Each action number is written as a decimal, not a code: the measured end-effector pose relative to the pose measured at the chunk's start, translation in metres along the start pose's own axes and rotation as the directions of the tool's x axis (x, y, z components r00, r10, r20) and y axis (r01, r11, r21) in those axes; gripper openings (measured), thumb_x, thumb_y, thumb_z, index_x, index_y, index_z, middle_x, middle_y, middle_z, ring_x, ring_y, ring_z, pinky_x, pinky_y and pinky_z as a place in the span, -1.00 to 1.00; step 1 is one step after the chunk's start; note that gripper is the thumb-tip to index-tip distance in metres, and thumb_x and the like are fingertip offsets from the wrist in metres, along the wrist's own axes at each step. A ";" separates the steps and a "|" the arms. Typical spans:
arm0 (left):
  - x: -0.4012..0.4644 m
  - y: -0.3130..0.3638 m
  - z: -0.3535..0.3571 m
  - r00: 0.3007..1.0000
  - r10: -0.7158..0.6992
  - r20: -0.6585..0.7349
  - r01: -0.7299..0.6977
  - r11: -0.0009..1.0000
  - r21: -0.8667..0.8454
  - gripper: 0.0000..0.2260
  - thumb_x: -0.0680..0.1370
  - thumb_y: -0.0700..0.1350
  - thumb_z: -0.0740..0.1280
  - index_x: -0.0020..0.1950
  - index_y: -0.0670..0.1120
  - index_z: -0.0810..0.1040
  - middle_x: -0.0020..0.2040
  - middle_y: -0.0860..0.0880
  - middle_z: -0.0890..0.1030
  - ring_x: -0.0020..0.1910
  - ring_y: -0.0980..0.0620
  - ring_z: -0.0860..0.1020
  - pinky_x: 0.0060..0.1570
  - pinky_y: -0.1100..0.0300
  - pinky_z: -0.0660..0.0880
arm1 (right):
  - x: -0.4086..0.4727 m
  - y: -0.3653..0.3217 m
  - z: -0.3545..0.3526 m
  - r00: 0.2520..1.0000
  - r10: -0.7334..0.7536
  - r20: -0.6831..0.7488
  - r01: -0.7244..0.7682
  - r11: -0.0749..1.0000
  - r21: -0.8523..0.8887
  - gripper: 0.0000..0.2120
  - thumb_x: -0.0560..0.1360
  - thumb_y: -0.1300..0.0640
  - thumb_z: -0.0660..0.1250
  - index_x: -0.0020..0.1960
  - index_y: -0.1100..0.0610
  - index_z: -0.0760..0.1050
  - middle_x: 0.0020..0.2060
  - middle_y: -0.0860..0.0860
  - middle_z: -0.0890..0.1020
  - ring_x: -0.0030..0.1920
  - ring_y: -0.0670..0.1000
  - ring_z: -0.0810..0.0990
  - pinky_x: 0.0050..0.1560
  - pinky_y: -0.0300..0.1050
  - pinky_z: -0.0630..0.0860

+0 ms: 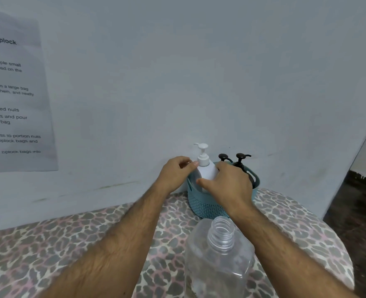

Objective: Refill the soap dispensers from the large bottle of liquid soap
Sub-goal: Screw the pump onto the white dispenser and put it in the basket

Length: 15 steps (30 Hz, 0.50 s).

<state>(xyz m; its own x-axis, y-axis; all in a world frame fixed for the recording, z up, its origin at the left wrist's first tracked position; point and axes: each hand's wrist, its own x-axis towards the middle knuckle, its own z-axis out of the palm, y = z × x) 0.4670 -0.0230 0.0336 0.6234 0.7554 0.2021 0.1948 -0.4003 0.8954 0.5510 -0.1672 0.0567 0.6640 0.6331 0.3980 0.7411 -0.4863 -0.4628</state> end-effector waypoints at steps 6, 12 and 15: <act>-0.007 -0.004 0.005 1.000 -0.014 0.013 0.013 0.999 0.051 -0.51 0.57 0.05 0.38 0.44 -0.13 0.44 0.30 -0.02 0.56 0.25 0.06 0.51 0.30 0.15 0.41 | -0.001 0.005 0.010 1.000 0.004 0.031 -0.002 0.999 -0.045 -0.54 0.33 -0.29 0.46 -0.02 0.05 0.52 -0.17 -0.06 0.63 -0.18 -0.02 0.59 -0.27 -0.14 0.44; -0.011 -0.007 0.010 1.000 -0.026 0.011 0.024 0.995 0.099 -0.53 0.57 0.06 0.38 0.43 -0.10 0.47 0.35 -0.02 0.54 0.32 0.04 0.49 0.35 0.08 0.40 | -0.003 0.008 0.012 0.998 -0.019 0.067 0.024 0.997 -0.070 -0.45 0.36 -0.33 0.45 0.06 0.11 0.53 -0.03 0.00 0.50 -0.15 0.01 0.50 -0.21 -0.14 0.36; -0.013 -0.008 0.011 1.000 -0.027 0.009 0.026 0.986 0.163 -0.53 0.56 0.06 0.39 0.43 -0.08 0.48 0.36 -0.01 0.53 0.33 0.03 0.47 0.28 0.17 0.37 | -0.005 0.009 0.012 0.994 -0.023 0.106 0.032 0.996 -0.087 -0.47 0.42 -0.33 0.39 0.05 0.13 0.54 -0.09 0.00 0.42 -0.18 0.01 0.45 -0.22 -0.13 0.33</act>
<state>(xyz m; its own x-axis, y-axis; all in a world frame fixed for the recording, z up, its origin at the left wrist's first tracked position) 0.4658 -0.0350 0.0195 0.6246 0.7614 0.1739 0.3316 -0.4602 0.8236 0.5532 -0.1678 0.0403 0.6327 0.7041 0.3225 0.7679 -0.5165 -0.3789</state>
